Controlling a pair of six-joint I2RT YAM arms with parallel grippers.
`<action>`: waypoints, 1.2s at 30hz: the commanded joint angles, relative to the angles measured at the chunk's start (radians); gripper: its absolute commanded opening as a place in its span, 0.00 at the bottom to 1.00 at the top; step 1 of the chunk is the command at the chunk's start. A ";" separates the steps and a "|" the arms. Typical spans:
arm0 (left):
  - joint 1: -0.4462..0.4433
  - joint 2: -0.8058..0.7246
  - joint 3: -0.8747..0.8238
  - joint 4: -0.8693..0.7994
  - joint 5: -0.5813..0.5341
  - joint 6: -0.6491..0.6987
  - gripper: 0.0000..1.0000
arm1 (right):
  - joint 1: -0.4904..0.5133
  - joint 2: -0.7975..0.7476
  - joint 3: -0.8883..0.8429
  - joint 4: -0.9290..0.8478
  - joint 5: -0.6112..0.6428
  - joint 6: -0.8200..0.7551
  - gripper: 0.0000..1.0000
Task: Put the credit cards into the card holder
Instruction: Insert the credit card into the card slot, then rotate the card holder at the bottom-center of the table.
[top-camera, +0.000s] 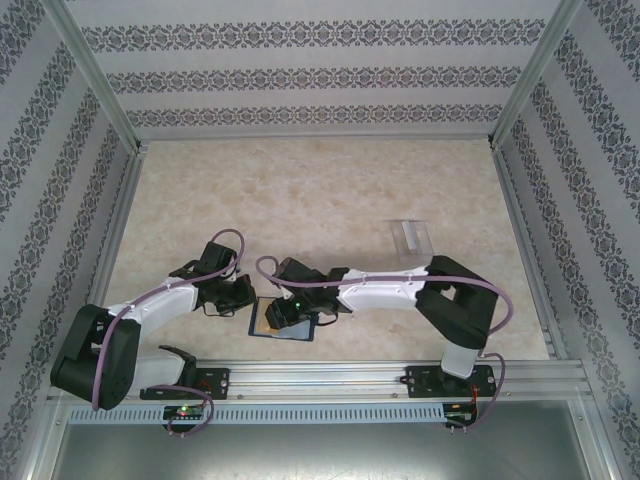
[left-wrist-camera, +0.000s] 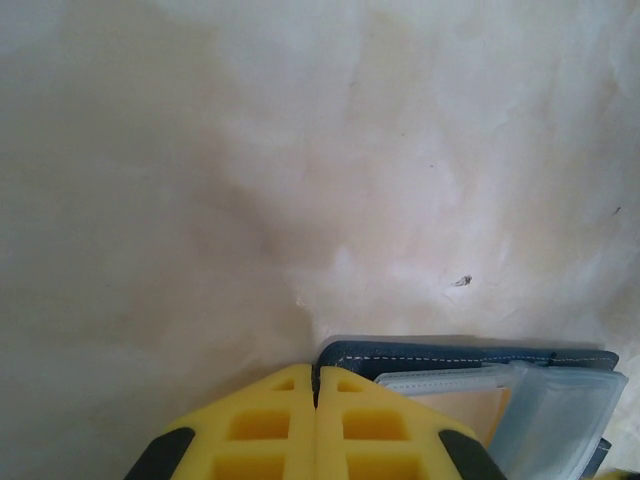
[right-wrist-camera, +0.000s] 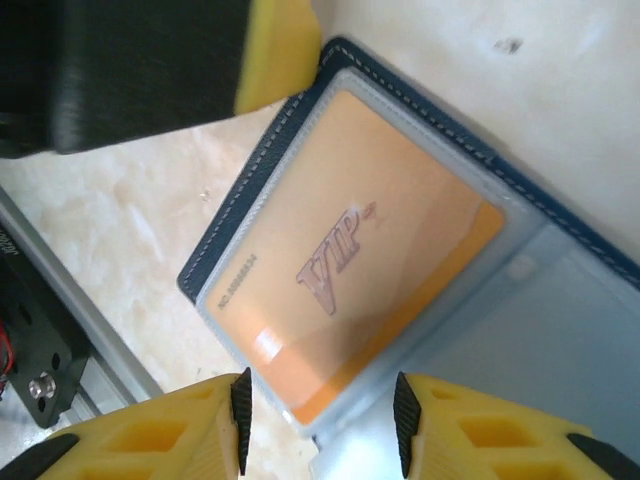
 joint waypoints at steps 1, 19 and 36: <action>-0.008 -0.013 -0.010 0.048 -0.022 -0.030 0.00 | -0.004 -0.073 -0.030 -0.049 0.087 -0.051 0.47; 0.107 0.037 0.066 0.004 -0.039 -0.052 0.00 | -0.061 -0.145 -0.049 -0.297 0.274 -0.176 0.44; 0.169 -0.035 0.065 -0.010 0.070 -0.012 0.42 | -0.053 -0.065 0.074 -0.443 0.060 -0.884 0.50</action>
